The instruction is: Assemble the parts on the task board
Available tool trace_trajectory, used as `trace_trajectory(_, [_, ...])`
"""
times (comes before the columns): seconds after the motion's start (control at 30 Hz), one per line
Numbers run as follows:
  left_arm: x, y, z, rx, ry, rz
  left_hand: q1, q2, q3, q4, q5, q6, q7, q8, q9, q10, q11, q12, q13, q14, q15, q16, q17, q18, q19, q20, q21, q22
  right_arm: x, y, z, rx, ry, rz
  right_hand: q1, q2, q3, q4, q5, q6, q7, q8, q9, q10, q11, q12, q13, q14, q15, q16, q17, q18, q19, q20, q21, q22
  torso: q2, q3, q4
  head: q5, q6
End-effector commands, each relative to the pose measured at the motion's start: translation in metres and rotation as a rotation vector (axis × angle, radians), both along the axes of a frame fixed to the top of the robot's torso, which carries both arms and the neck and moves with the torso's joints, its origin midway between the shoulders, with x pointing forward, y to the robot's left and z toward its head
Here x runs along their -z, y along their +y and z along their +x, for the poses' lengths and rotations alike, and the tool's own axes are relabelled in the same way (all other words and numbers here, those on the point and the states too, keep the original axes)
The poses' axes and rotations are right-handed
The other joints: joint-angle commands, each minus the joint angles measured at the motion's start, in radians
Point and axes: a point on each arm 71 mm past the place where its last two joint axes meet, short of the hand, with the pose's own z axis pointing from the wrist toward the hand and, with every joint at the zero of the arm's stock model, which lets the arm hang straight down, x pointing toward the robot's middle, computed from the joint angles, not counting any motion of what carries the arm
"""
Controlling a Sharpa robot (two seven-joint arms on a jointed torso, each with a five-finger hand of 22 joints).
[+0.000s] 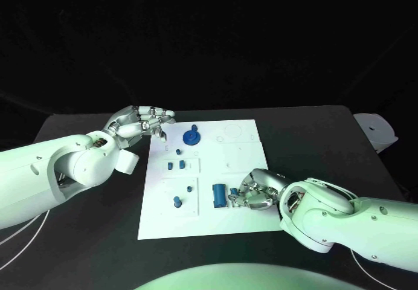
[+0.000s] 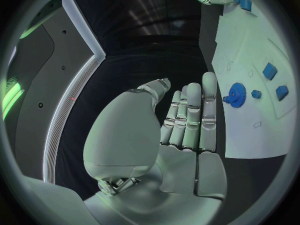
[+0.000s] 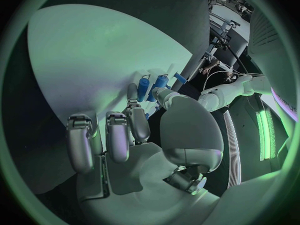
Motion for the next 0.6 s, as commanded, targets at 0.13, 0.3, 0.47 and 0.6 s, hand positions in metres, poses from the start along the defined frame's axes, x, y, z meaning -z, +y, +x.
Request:
trace_trajectory(0.13, [-0.0009, -0.0024, -0.0010, 0.021, -0.002, -0.006, -0.007, -0.001, 0.003, -0.001, -0.003, -0.004, -0.001, 0.005, 0.001, -0.007, -0.001, 0.005, 0.001, -0.007, 0.001, -0.006, -0.002, 0.015, 0.005, 0.003, -0.004, -0.001, -0.0022, -0.0015, -0.0034, -0.007, -0.011, 0.002, -0.021, 0.009, -0.017, 0.001, 0.006, 0.002, 0.001, 0.005, 0.002, 0.009, -0.002, 0.005, 0.108, 0.095, -0.005, 0.003, 0.211, -0.007, 0.106, -0.006, 0.005, 0.263, 0.000, 0.0009, -0.0001, 0.002, 0.002])
trace_trajectory(0.3, [-0.0007, -0.0026, -0.0008, 0.022, -0.002, -0.006, -0.008, -0.001, 0.003, 0.000, -0.003, -0.005, -0.001, 0.005, 0.001, -0.007, -0.001, 0.005, 0.001, -0.007, 0.002, -0.006, -0.002, 0.015, 0.005, 0.003, -0.005, -0.001, -0.0034, -0.0025, -0.0044, -0.005, -0.017, 0.003, -0.025, 0.012, -0.020, 0.001, 0.008, 0.003, 0.001, 0.005, 0.002, 0.011, -0.002, 0.008, 0.110, 0.095, -0.005, 0.003, 0.212, -0.007, 0.106, -0.006, 0.005, 0.263, 0.000, 0.0022, 0.0000, 0.002, 0.002])
trace_trajectory(0.47, [-0.0006, -0.0028, -0.0006, 0.022, -0.001, -0.006, -0.010, 0.000, 0.003, 0.001, -0.003, -0.005, 0.000, 0.005, 0.001, -0.008, 0.000, 0.005, 0.001, -0.007, 0.002, -0.006, -0.002, 0.015, 0.005, 0.003, -0.005, -0.001, -0.0035, -0.0046, -0.0045, -0.004, -0.017, 0.000, -0.026, 0.018, -0.023, 0.001, 0.013, 0.003, 0.000, 0.006, 0.002, 0.012, -0.003, 0.011, 0.111, 0.095, -0.006, 0.004, 0.213, -0.007, 0.106, -0.006, 0.005, 0.263, 0.000, 0.0007, 0.0000, 0.001, 0.002])
trace_trajectory(0.6, [-0.0005, -0.0028, -0.0005, 0.023, -0.001, -0.006, -0.010, 0.000, 0.003, 0.001, -0.003, -0.005, 0.000, 0.005, 0.001, -0.008, 0.000, 0.005, 0.001, -0.007, 0.002, -0.006, -0.002, 0.015, 0.005, 0.003, -0.005, -0.001, -0.0030, -0.0064, -0.0055, -0.015, -0.005, -0.007, 0.003, 0.021, -0.027, -0.009, 0.023, 0.003, -0.001, 0.007, 0.004, 0.013, -0.004, 0.012, 0.112, 0.095, -0.007, 0.004, 0.214, -0.007, 0.106, -0.008, 0.005, 0.263, 0.000, 0.0009, -0.0007, 0.001, 0.002])
